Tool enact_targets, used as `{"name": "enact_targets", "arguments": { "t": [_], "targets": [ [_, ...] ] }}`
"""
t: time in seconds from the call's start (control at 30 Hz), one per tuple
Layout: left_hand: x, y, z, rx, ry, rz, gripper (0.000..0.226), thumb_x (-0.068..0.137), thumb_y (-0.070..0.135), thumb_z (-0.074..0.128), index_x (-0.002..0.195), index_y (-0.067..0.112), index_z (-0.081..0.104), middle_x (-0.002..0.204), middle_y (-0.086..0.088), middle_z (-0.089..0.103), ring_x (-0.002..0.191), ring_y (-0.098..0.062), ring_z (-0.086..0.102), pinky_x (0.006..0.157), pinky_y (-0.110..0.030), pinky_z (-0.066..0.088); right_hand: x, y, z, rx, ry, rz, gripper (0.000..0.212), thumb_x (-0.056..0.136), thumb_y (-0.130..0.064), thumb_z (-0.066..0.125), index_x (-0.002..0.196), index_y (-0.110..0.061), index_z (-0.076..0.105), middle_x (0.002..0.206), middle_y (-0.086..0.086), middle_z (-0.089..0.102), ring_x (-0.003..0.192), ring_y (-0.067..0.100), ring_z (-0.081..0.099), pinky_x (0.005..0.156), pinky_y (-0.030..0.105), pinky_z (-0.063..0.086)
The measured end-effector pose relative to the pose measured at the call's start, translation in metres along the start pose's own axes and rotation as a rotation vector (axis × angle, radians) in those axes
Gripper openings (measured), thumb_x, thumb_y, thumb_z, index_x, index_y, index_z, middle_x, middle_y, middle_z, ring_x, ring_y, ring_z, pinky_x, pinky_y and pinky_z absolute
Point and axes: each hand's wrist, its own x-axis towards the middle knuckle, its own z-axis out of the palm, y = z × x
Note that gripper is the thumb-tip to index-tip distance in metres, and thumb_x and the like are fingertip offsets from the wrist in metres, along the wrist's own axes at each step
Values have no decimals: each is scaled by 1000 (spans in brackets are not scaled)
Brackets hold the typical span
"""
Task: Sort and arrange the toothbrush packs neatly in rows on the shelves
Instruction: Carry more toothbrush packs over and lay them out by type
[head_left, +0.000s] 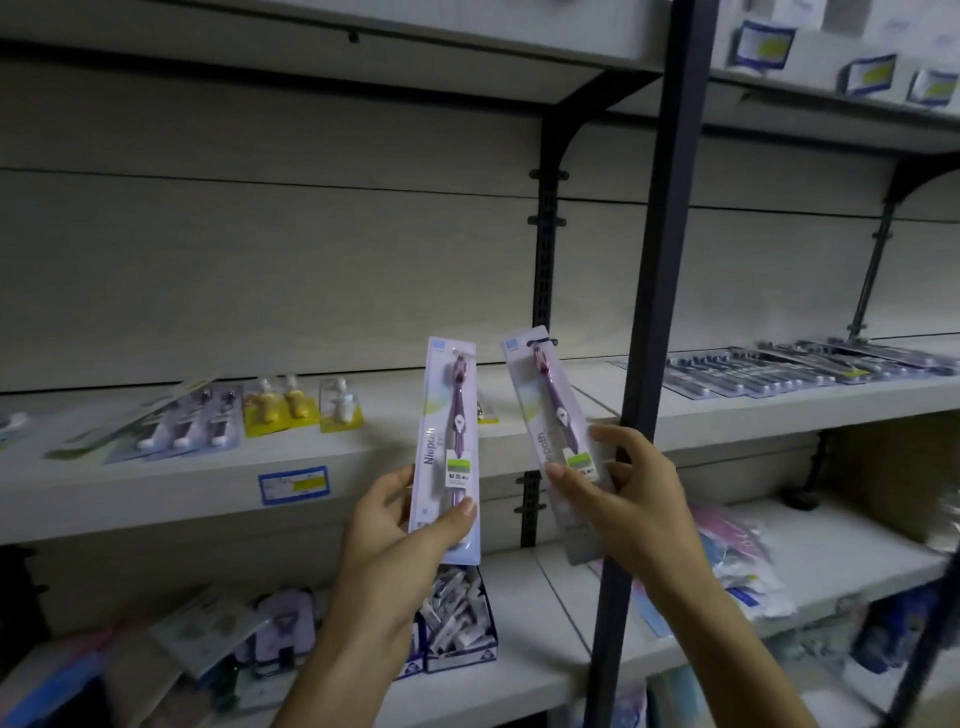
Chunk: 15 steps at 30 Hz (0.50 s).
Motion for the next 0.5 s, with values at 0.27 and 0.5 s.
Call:
{"name": "enact_targets", "arguments": {
  "t": [0.27,0.5],
  "targets": [
    [53,-9,26,-6,-32,36,30,76,-1,72,92,22,60,90,4,72,67,-3,69,57,-15,55,43,16,3,-53,29,-29,51,77,-34,74,122,-26,49,92,-12,62,80,9,68,66,33,60],
    [111,-15,39,5,-47,86,47,75,2,74,117,12,57,90,2,72,68,-5,70,56,-18,55,96,23,22,-88,44,-52,53,79,-36,73,125,-26,48,93,-9,63,79,8,67,65,27,58]
  ]
}}
